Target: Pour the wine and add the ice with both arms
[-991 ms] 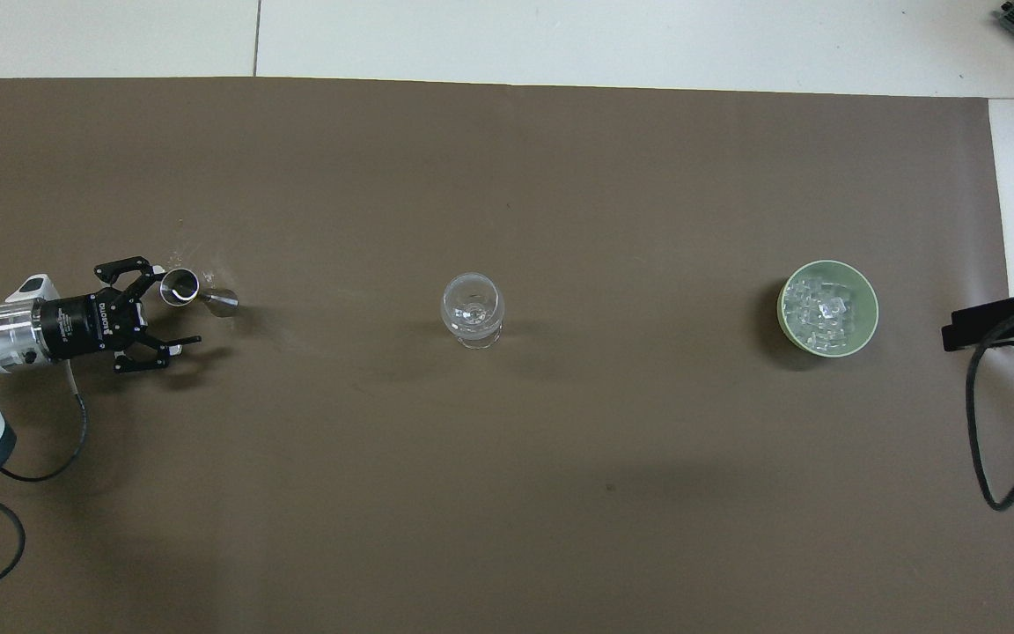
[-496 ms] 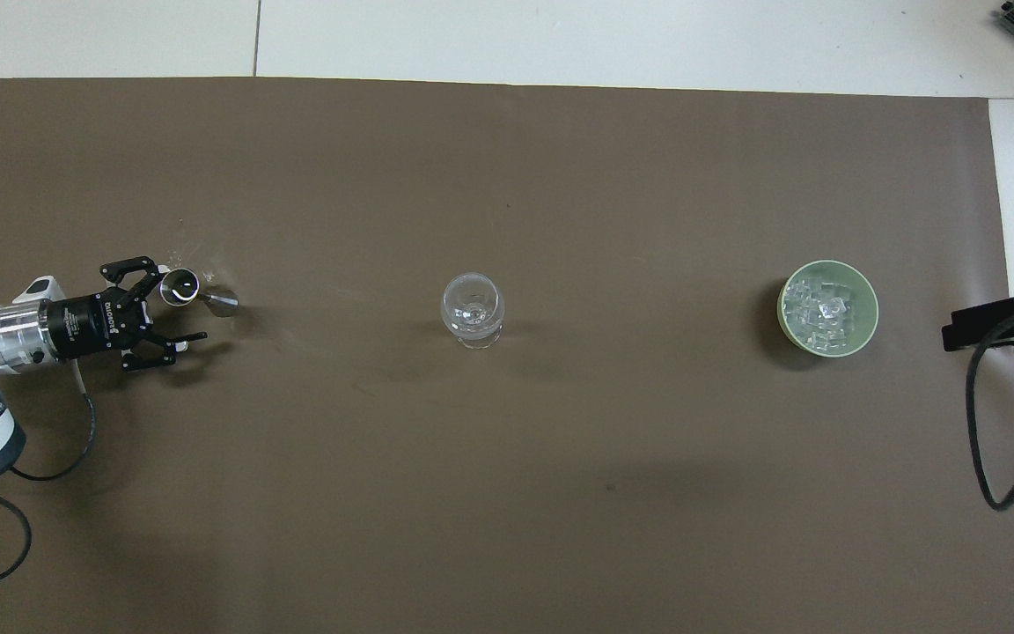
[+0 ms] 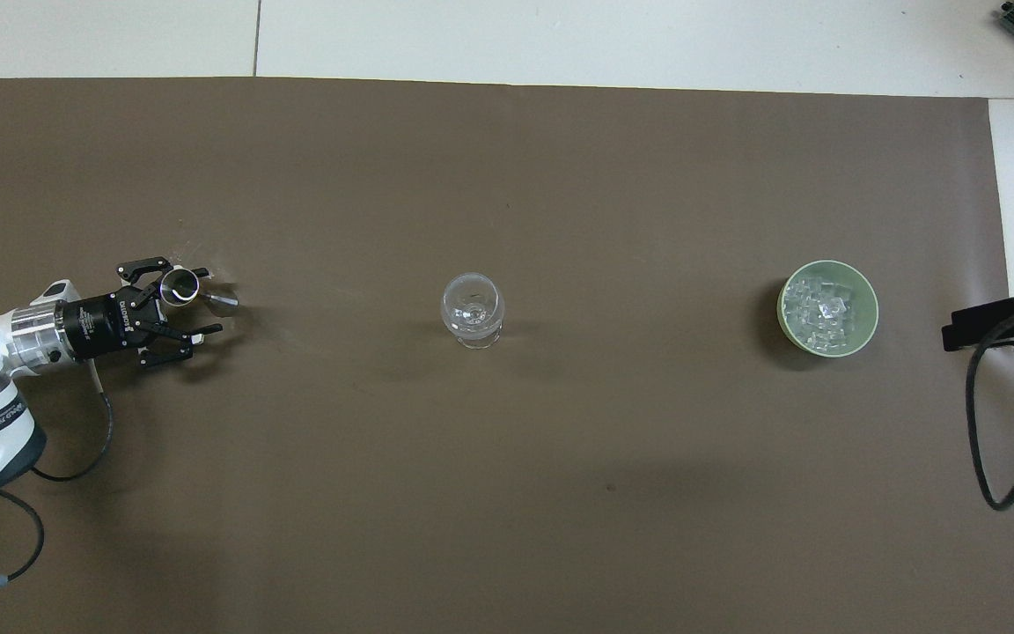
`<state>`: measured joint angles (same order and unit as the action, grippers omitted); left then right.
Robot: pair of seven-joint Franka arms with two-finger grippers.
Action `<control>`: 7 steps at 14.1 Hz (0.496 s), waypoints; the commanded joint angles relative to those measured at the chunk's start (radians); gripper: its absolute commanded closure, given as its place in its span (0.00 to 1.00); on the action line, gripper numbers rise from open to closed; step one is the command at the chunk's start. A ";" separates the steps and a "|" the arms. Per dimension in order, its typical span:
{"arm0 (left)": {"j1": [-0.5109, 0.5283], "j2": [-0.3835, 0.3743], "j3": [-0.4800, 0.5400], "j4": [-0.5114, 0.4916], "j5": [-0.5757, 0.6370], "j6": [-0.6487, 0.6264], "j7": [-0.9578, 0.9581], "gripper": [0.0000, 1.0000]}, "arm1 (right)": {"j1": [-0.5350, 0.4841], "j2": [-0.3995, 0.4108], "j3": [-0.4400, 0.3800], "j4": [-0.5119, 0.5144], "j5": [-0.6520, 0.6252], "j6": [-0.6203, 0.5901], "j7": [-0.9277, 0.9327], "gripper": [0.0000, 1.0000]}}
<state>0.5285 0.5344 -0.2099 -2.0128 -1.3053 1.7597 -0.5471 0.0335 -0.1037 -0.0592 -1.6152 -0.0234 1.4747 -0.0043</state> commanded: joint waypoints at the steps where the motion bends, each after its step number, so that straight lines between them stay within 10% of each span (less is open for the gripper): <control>1: 0.002 -0.007 -0.003 -0.014 -0.023 0.009 -0.010 0.35 | -0.006 -0.008 0.001 0.000 0.007 -0.016 -0.025 0.00; 7: 0.015 -0.008 -0.002 -0.012 -0.023 -0.022 -0.011 1.00 | -0.006 -0.008 0.001 0.000 0.007 -0.016 -0.026 0.00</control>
<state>0.5311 0.5332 -0.2092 -2.0128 -1.3145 1.7483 -0.5487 0.0335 -0.1037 -0.0592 -1.6152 -0.0234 1.4748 -0.0043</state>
